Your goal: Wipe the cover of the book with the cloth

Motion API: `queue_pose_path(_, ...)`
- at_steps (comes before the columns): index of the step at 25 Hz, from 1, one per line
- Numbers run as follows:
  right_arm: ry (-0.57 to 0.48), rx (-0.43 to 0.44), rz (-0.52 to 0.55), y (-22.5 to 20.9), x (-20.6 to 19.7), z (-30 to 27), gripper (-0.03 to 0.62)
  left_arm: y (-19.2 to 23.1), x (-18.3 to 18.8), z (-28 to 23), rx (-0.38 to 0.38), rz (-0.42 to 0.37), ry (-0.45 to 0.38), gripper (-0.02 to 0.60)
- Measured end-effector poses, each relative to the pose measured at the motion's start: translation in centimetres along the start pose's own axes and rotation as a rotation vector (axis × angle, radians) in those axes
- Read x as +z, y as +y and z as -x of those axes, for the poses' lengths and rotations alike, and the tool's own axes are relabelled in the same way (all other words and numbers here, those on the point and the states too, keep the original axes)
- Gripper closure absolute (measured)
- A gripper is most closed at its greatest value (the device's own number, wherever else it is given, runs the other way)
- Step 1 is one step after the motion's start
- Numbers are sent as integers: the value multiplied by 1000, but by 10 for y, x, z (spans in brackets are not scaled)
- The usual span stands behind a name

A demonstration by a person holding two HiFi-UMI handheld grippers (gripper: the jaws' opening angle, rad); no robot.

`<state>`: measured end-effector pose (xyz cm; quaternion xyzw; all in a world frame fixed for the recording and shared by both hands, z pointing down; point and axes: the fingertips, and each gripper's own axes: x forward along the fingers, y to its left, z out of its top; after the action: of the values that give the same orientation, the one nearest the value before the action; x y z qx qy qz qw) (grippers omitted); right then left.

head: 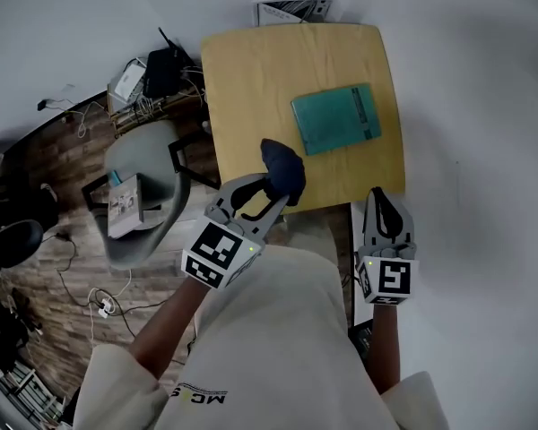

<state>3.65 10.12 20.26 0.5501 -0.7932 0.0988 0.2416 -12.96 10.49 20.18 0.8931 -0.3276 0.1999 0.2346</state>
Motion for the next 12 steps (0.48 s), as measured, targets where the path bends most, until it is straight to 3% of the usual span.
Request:
queue_pose_path(6, 19, 88, 47, -29, -8, -43, 559, 9, 3, -41, 52, 24, 51, 449)
queue_pose_path(12, 24, 159, 40, -53, -34, -91, 559, 24, 9, -85, 109, -15, 68, 449)
